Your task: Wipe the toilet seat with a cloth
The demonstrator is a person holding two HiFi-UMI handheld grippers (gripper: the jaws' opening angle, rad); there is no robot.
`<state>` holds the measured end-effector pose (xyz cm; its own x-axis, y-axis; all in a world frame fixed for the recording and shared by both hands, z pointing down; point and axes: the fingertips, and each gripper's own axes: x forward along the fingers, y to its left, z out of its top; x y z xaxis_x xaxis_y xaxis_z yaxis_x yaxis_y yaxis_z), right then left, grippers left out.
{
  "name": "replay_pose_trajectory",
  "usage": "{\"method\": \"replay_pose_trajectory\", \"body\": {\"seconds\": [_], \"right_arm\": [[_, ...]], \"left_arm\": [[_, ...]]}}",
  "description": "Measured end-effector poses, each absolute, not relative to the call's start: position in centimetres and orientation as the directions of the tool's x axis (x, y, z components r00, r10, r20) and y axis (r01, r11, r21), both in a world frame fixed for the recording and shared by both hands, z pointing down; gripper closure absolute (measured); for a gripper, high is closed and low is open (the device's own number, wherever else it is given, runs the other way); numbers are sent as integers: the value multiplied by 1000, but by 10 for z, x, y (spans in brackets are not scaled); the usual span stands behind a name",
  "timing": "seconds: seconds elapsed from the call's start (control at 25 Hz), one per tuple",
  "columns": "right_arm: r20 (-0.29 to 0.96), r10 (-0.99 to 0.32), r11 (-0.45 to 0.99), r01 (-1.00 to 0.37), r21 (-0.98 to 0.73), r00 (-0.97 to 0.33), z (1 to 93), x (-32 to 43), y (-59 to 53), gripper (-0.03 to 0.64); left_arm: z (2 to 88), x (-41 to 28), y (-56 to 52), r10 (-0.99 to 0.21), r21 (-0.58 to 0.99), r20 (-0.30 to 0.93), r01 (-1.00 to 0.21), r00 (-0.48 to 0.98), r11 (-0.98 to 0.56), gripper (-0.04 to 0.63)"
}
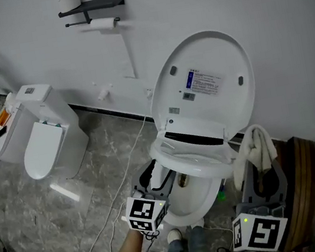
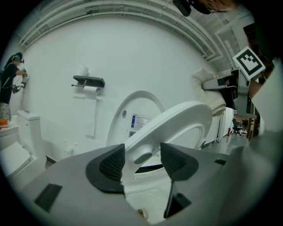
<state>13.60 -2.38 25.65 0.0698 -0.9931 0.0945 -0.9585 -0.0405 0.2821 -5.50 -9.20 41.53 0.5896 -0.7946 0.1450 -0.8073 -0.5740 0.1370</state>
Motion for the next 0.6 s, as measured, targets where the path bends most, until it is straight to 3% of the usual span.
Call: {"method": "replay_pose_trajectory", "body": {"seconds": [0.36, 0.6], "right_arm": [[132, -989, -34, -959, 283, 74, 271, 134, -13, 517], [170, -984, 2, -965, 263, 45, 292, 131, -20, 517]], "left_arm": [[428, -67, -58, -784, 132, 169, -802, 597, -582, 394], [440, -78, -47, -811, 153, 190, -833, 553, -532, 539]]}}
